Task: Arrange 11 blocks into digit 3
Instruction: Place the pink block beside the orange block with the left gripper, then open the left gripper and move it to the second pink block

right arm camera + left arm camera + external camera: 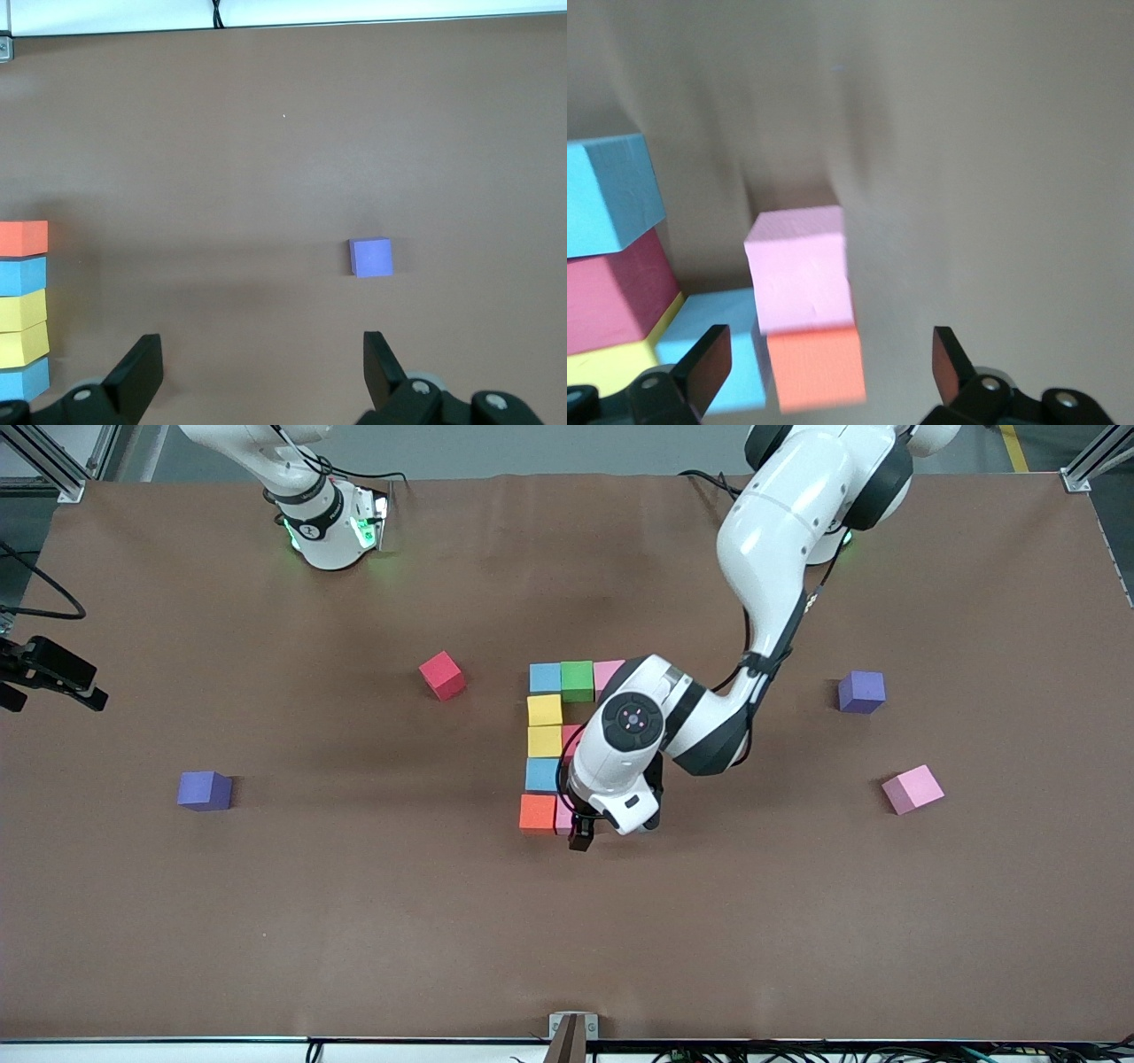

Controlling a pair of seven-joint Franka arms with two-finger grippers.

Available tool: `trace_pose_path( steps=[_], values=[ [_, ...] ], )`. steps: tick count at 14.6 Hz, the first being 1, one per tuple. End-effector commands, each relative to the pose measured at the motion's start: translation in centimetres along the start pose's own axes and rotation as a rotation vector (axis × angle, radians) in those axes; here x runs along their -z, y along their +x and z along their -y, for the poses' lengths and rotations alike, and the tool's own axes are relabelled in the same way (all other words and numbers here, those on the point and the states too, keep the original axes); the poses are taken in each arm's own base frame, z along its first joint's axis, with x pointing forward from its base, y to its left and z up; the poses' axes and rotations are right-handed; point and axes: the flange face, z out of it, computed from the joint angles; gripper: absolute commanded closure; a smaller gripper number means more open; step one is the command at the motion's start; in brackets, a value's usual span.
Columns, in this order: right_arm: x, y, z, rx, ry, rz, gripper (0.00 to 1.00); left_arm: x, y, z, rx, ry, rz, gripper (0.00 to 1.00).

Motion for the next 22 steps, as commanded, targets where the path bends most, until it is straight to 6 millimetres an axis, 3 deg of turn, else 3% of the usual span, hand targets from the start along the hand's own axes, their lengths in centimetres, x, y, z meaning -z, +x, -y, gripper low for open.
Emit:
trace_pose_path(
  steps=[1,3,7,12,15,20,22],
  values=[
    [0.2,-0.7,0.3,0.011,-0.013,-0.003,0.00,8.3,4.1,-1.4,-0.157,0.016,-0.018,0.00],
    [0.2,-0.8,0.4,0.011,-0.011,0.001,0.00,12.4,8.0,-2.1,-0.344,0.058,-0.034,0.00],
    [0.0,-0.6,0.6,0.014,-0.013,0.002,0.00,17.7,19.6,-4.0,-0.474,0.099,-0.096,0.00],
    [-0.1,-0.6,0.5,0.013,-0.012,0.002,0.00,24.1,32.1,-2.3,-0.810,0.264,-0.129,0.00],
    [-0.1,-0.5,0.5,0.013,-0.012,0.001,0.00,24.4,40.4,-0.8,-0.897,0.311,-0.087,0.00],
    [-0.2,-0.5,0.6,0.013,-0.010,0.004,0.00,22.3,51.2,2.3,-0.920,0.350,-0.059,0.00],
    [-0.3,-0.5,0.6,0.013,-0.010,0.005,0.00,24.2,54.0,4.3,-0.949,0.340,-0.043,0.00]
  ],
)
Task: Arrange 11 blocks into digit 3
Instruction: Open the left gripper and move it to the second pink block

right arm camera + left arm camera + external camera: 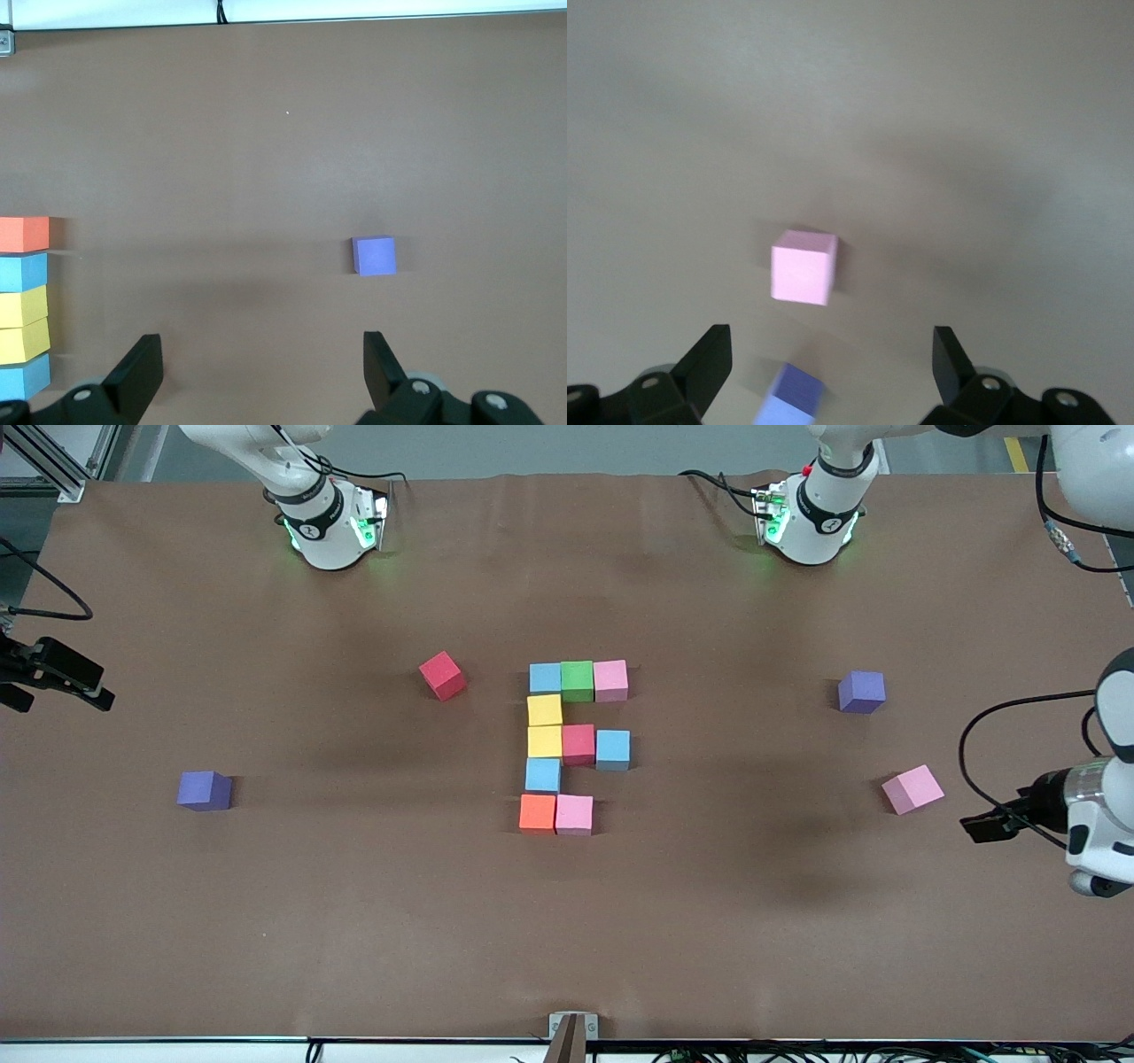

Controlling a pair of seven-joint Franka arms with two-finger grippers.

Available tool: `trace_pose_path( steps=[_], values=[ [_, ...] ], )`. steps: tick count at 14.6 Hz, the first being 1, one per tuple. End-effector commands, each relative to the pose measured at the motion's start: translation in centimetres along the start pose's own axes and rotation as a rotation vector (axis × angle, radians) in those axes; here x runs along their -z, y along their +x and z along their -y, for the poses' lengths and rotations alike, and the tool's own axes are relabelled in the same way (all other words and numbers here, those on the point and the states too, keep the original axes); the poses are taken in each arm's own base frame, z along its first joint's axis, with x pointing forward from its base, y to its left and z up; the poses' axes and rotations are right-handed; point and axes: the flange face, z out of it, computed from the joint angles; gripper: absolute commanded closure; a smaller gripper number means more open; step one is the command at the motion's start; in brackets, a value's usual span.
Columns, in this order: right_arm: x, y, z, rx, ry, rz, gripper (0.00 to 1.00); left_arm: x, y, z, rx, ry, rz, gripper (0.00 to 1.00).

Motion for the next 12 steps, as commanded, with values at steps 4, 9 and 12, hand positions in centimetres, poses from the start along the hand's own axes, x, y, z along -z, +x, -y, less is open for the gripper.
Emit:
trace_pose_path(
  steps=[4,9,12],
  values=[
    [0.0,-0.5,0.3,0.007,-0.009,0.003,0.00,-3.5,-4.9,8.4,-0.030,0.008,-0.031,0.00],
    [0.0,-0.5,0.5,0.011,-0.009,0.003,0.00,-13.6,-7.6,9.6,-0.083,-0.036,-0.172,0.00],
    [0.0,-0.5,0.6,0.013,-0.009,0.000,0.00,-16.0,-7.4,9.0,-0.103,-0.045,-0.183,0.00]
  ],
)
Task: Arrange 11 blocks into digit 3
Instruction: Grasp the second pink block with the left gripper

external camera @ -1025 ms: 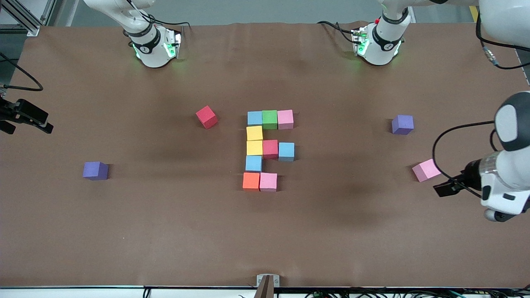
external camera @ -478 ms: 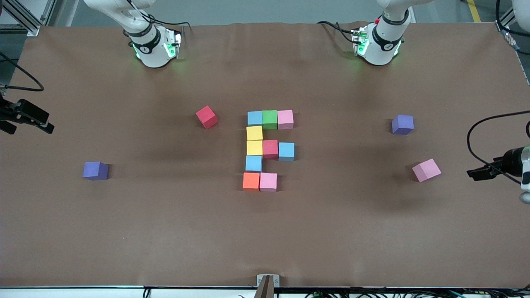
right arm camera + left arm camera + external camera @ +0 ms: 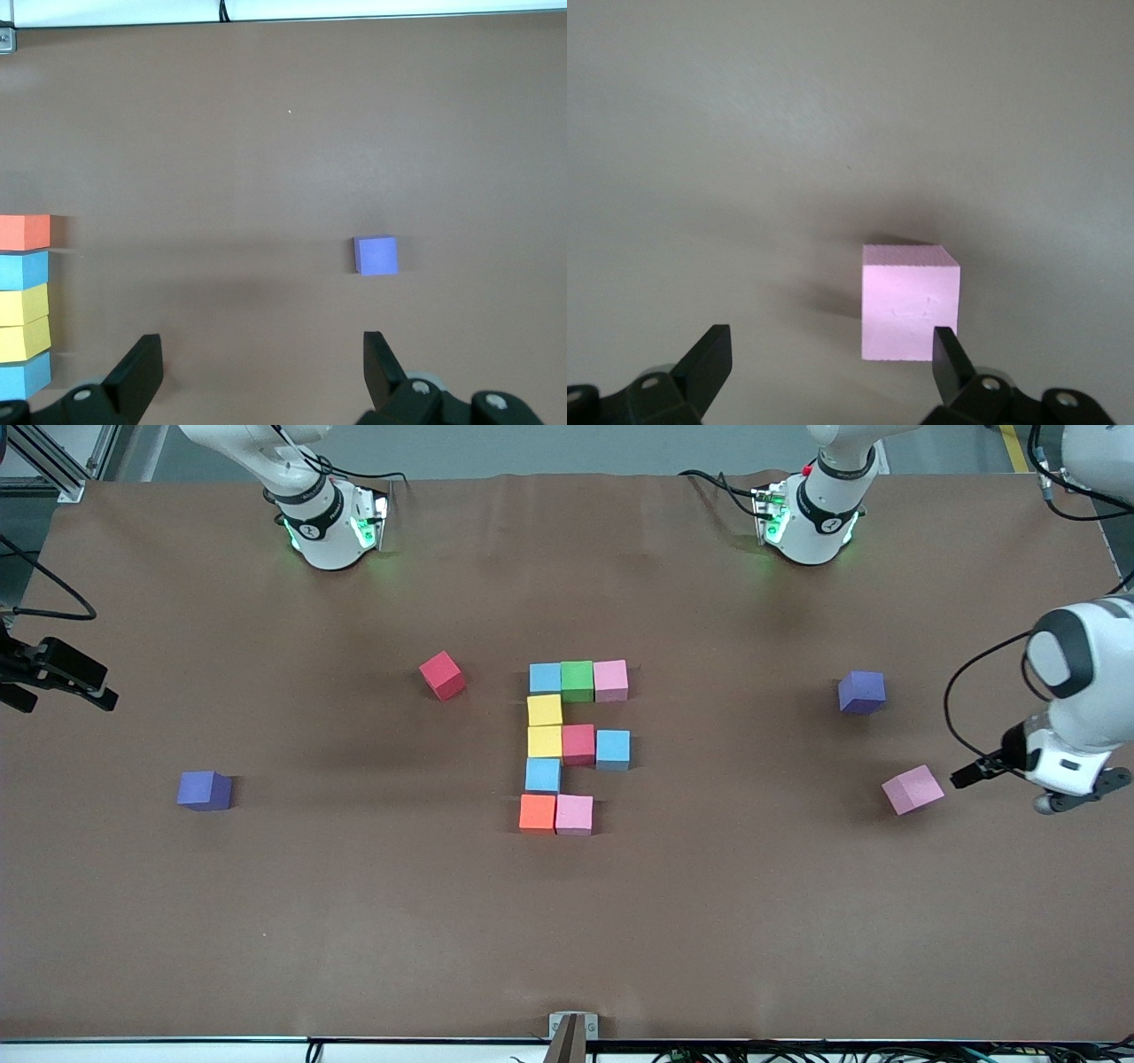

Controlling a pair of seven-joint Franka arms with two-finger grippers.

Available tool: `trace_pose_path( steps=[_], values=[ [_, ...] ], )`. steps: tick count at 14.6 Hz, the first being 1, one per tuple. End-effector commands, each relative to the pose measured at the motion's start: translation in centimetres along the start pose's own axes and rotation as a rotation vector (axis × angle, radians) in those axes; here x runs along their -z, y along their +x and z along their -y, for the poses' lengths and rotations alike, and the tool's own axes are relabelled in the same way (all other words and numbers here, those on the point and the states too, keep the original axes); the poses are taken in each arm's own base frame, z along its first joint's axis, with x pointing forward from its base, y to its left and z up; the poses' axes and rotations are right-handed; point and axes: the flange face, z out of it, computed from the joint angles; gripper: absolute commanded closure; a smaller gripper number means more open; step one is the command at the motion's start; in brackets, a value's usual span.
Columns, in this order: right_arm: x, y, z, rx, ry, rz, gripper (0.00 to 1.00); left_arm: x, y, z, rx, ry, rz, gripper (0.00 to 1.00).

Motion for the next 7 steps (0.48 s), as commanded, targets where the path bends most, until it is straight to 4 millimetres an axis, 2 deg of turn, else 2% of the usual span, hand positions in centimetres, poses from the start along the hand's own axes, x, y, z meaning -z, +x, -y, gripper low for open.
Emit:
trace_pose_path(
  steps=[1,2,4,7],
  values=[
    [0.1,-0.5,0.3,0.008,-0.010,-0.003,0.00,0.1,-0.4,-0.6,-0.043,0.008,-0.019,0.00],
    [0.1,-0.5,0.3,0.008,-0.010,-0.003,0.00,-0.1,-0.3,-1.6,-0.057,0.003,-0.016,0.00],
    [0.1,-0.4,0.2,0.005,-0.010,-0.004,0.00,-0.2,0.8,-2.4,-0.049,-0.005,-0.027,0.00],
    [0.1,-0.4,0.3,0.007,-0.010,-0.004,0.00,-2.0,1.0,-3.4,-0.047,-0.017,-0.002,0.00]
  ],
)
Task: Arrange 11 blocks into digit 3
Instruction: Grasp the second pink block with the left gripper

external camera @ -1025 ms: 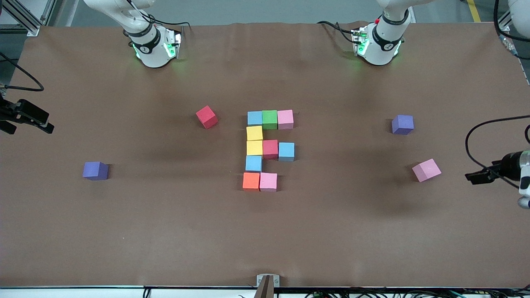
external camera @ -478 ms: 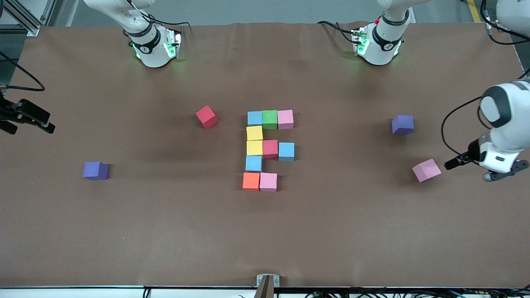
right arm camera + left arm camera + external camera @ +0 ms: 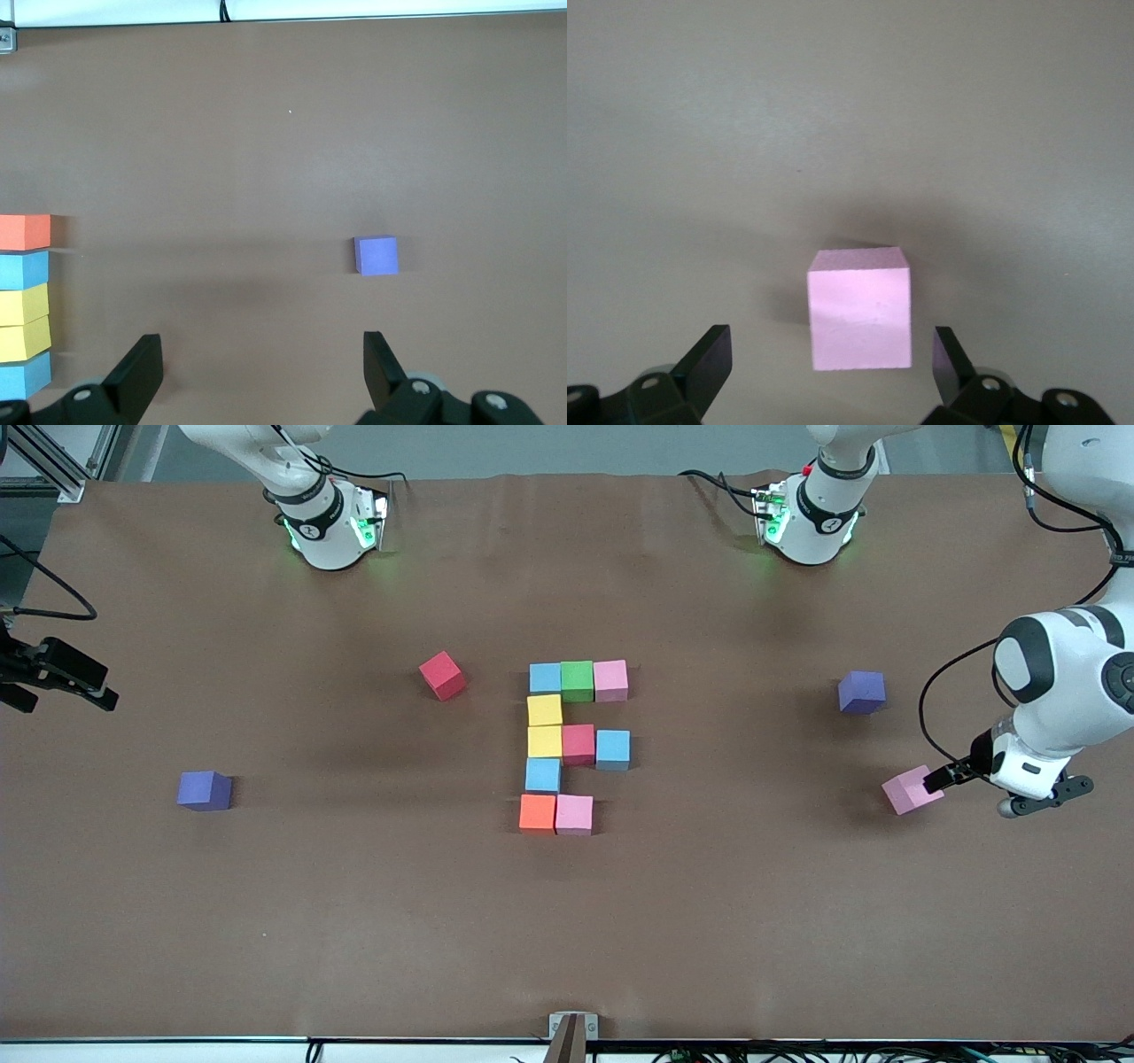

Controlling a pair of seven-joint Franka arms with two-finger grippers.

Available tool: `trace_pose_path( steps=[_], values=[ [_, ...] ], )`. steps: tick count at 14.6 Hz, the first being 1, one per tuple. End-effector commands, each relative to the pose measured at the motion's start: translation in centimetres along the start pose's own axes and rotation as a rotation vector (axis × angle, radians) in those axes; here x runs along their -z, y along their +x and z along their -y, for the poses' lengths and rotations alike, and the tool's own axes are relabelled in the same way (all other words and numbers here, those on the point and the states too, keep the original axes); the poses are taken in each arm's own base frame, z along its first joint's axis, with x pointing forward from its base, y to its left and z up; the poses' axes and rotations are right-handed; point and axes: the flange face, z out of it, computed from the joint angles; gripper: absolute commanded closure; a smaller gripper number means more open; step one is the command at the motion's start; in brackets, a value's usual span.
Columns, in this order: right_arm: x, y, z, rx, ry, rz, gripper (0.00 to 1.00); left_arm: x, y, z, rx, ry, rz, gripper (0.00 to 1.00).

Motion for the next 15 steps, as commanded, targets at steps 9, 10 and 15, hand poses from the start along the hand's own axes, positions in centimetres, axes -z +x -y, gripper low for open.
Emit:
trace_pose_path(
  steps=[9,10,15],
  values=[
    [0.1,-0.5,0.2,0.006,-0.010,-0.003,0.00,-2.4,1.4,-0.6,-0.003,-0.002,0.016,0.00],
    [0.1,-0.5,0.2,0.006,-0.010,-0.003,0.00,-3.1,1.3,-0.6,0.000,-0.001,0.028,0.00],
    [0.1,-0.5,0.3,0.008,-0.010,-0.003,0.00,-5.4,1.2,0.1,0.012,-0.001,0.062,0.00]
  ],
)
